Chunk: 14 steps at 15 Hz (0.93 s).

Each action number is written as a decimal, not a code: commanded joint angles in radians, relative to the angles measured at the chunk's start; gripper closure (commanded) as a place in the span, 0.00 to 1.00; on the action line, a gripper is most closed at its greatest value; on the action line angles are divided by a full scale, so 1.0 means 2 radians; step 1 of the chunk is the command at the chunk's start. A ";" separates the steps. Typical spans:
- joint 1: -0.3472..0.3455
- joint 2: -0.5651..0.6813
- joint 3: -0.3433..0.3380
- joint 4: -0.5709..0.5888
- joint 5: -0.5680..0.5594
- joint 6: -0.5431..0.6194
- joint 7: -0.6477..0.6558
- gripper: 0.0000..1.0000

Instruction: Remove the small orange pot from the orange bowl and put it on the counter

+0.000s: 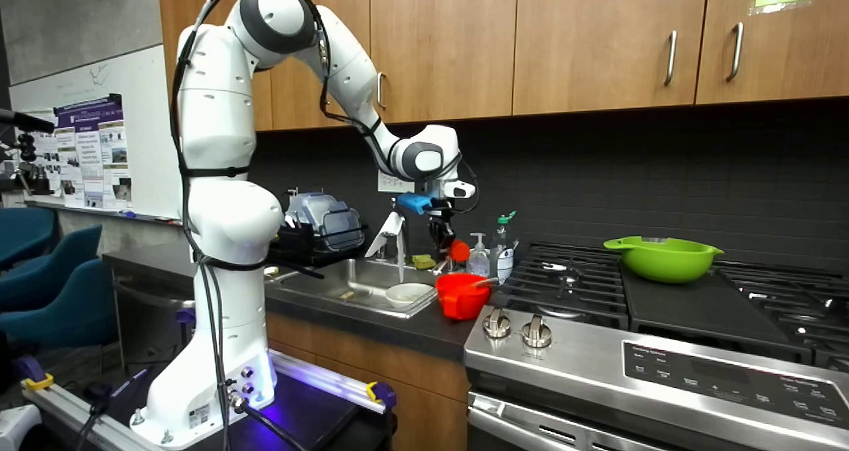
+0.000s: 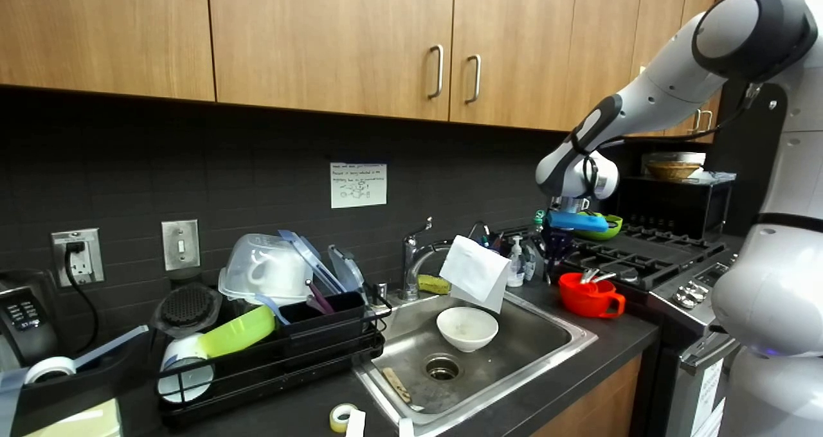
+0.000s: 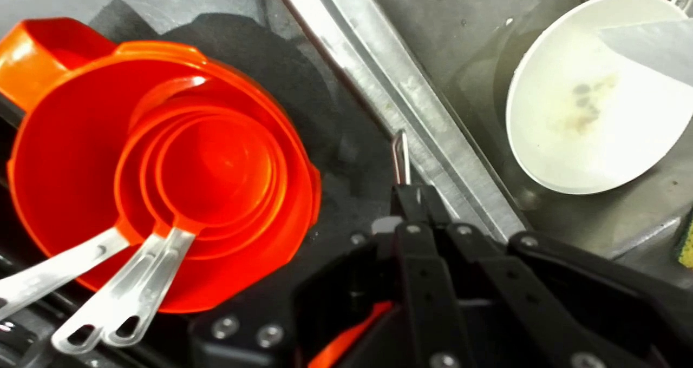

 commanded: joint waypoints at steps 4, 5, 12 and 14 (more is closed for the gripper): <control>0.003 0.021 -0.010 0.022 0.019 -0.006 -0.025 0.44; 0.003 0.020 -0.010 0.021 0.018 -0.006 -0.024 0.38; 0.004 -0.017 -0.013 -0.012 0.002 0.005 -0.004 0.00; 0.006 -0.037 -0.010 -0.026 -0.008 0.004 0.004 0.00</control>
